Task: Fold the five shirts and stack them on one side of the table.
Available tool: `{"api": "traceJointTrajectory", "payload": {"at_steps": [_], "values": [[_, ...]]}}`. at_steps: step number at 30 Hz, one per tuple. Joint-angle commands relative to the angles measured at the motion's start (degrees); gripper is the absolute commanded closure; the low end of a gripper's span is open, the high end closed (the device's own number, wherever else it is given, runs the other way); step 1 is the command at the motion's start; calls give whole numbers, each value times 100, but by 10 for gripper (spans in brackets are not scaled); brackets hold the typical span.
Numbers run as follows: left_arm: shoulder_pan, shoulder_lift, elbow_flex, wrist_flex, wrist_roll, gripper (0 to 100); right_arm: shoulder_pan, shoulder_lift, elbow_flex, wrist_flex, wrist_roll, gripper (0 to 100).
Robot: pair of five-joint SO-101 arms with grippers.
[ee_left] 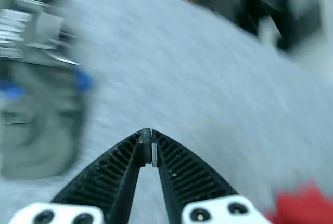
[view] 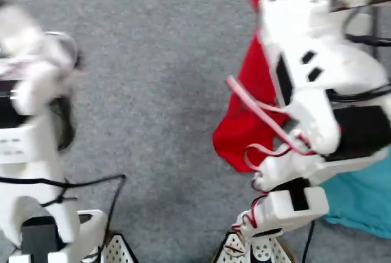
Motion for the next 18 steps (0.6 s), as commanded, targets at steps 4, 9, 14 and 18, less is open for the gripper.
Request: {"api": "traceJointTrajectory", "payload": {"at_steps": [4, 9, 14, 18], "values": [[-2822, -180, -378, -97, -18, 981, -2879, -171, 4, 35, 44, 994], [-3895, -180, -316, -62, -18, 981, -4620, -453, 22, -88, 18, 994], [-3851, -180, 123, -88, -18, 981, -5411, -998, 48, -440, 35, 994], [-3305, -189, 519, -88, -18, 981, -4189, -1200, 40, 105, 18, 994]]}}
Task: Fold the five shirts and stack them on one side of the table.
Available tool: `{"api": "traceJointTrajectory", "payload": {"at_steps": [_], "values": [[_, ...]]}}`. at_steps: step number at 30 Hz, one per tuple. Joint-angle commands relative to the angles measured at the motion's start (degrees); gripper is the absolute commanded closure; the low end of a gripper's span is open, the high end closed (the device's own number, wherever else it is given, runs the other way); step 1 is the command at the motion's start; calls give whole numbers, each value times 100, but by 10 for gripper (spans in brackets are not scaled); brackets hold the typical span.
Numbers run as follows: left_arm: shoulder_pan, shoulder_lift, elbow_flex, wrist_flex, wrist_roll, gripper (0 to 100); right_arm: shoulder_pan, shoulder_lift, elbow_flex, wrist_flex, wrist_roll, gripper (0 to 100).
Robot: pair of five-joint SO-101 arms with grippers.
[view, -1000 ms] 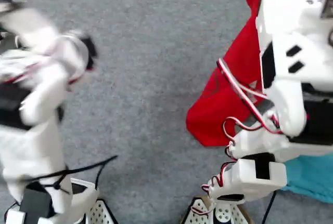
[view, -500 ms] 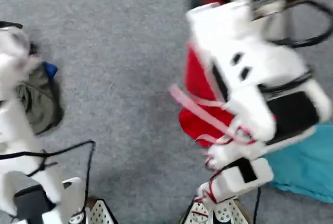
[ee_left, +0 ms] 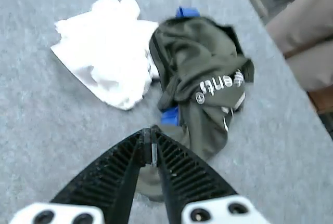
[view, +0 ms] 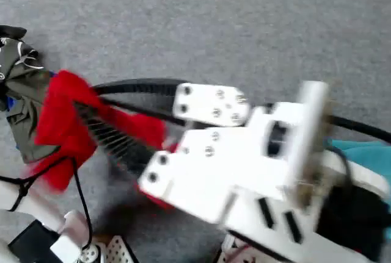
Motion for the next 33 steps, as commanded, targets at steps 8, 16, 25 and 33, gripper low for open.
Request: {"api": "traceJointTrajectory", "payload": {"at_steps": [8, 16, 25, 33], "values": [[1679, -145, 668, -44, -18, 981, 4541, 268, 1437, 703, 62, 994], [2681, -145, 826, 132, -53, 981, 5640, 1376, 3582, 281, 70, 994], [4782, -75, 2804, -273, -62, 981, 6281, 2721, 4549, -404, 79, 994], [5837, 462, 4844, -2831, -53, 950, 6651, 3934, 4514, -712, 387, 994]]}}
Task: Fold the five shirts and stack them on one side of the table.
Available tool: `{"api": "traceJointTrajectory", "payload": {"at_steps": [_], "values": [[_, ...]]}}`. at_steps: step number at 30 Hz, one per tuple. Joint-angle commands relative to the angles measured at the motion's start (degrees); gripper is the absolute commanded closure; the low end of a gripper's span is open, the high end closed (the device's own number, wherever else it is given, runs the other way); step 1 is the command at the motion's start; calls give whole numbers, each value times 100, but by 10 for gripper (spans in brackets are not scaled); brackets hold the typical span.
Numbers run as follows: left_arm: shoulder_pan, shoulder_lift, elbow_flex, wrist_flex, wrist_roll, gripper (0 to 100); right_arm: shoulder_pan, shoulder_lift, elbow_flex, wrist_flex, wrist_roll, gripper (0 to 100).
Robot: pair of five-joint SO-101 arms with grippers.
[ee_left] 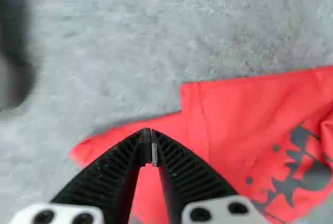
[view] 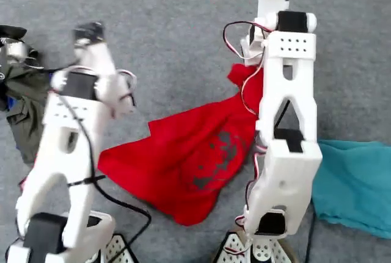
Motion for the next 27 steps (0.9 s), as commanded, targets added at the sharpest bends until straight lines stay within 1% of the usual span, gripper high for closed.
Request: {"api": "traceJointTrajectory", "payload": {"at_steps": [1, 4, 5, 6, 11, 15, 18, 23, 27], "values": [[176, 462, 527, -1222, -35, 910, 189, 365, -48, -316, 62, 994], [316, 1218, 273, -1292, -18, 736, 242, 532, -48, -554, 88, 994], [352, 1455, 105, -1204, 53, 692, 259, 541, -48, -571, 97, 994], [440, 1710, -105, -1125, 123, 675, 268, 541, -48, -633, 97, 994], [721, 2949, -1292, -642, 510, 702, 330, 549, -40, -782, 97, 994], [695, 3943, -2022, -484, 835, 704, 330, 549, -4, -800, 97, 994], [695, 4497, -2576, -176, 888, 704, 330, 549, -4, -800, 97, 994], [545, 4884, -3279, 387, 853, 704, 330, 558, -4, -800, 97, 994], [343, 4919, -3314, 466, 844, 704, 330, 558, -4, -800, 97, 994]]}}
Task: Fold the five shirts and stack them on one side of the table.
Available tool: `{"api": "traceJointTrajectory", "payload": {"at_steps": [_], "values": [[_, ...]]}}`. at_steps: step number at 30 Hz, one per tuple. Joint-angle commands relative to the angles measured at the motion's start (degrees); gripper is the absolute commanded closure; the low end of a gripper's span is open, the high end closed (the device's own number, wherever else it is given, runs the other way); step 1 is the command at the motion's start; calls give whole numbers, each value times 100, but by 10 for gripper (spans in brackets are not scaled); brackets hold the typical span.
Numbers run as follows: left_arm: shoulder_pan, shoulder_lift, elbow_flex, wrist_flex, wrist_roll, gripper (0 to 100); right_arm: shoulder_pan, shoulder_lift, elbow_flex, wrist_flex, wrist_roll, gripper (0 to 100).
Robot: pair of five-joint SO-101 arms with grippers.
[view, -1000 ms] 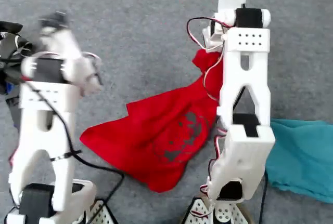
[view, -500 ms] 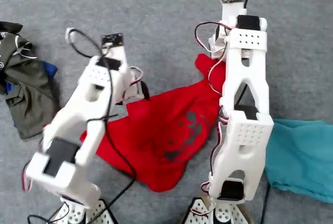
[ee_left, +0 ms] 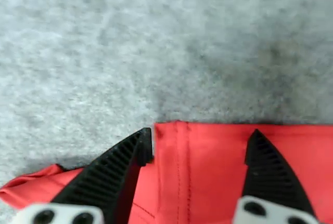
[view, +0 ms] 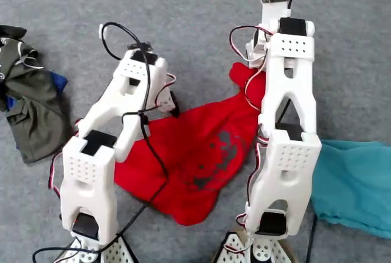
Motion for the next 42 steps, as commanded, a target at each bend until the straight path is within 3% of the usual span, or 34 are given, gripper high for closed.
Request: {"api": "traceJointTrajectory", "payload": {"at_steps": [1, 15, 26, 36, 42], "values": [[-193, -40, -264, 79, 0, 704, 110, -22, -4, -88, 62, 994], [-176, 110, 255, 53, 141, 705, 84, -22, -4, -88, 44, 994], [-132, 980, -510, 229, 369, 978, 75, -22, 4, -88, 26, 994], [-158, 1042, -730, 316, 369, 981, 92, -22, -13, -88, 26, 994], [-167, 1042, -2207, 905, 334, 981, 75, -92, -277, -44, 35, 994]]}}
